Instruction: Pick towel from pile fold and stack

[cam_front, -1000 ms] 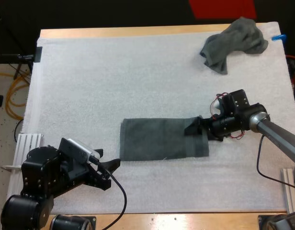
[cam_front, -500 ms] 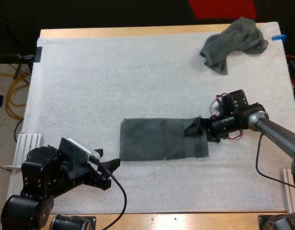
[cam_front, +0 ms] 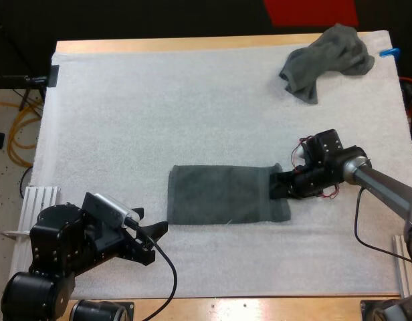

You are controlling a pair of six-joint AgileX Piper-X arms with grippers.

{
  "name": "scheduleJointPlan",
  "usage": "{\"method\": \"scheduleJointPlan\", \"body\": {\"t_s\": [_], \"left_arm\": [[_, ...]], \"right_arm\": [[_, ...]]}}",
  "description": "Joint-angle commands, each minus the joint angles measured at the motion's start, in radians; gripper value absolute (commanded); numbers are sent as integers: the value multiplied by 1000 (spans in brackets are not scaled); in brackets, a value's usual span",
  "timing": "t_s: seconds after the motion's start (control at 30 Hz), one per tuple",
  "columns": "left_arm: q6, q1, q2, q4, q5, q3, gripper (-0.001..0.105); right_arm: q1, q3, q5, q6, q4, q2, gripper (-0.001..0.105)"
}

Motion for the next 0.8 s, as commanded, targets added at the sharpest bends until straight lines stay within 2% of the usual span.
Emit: {"method": "scheduleJointPlan", "body": {"t_s": [0.0, 0.23, 0.5, 0.57, 0.63, 0.77], "left_arm": [[-4, 0, -2, -10, -3, -5, 59], [-4, 0, -2, -10, -3, -5, 59], [-4, 0, -2, -10, -3, -5, 59], [-4, 0, -2, -10, -3, -5, 59], [-4, 0, -2, -10, -3, -5, 59], [-4, 0, -2, -10, -3, -5, 59]], "right_arm": [[7, 12, 119, -44, 81, -14, 0], [7, 12, 374, -127, 191, -130, 0], [7, 12, 776, -203, 281, -258, 0], [7, 12, 823, -228, 290, -277, 0], [7, 11, 825, -242, 290, -294, 0], [7, -20, 737, -219, 290, -302, 0]]}}
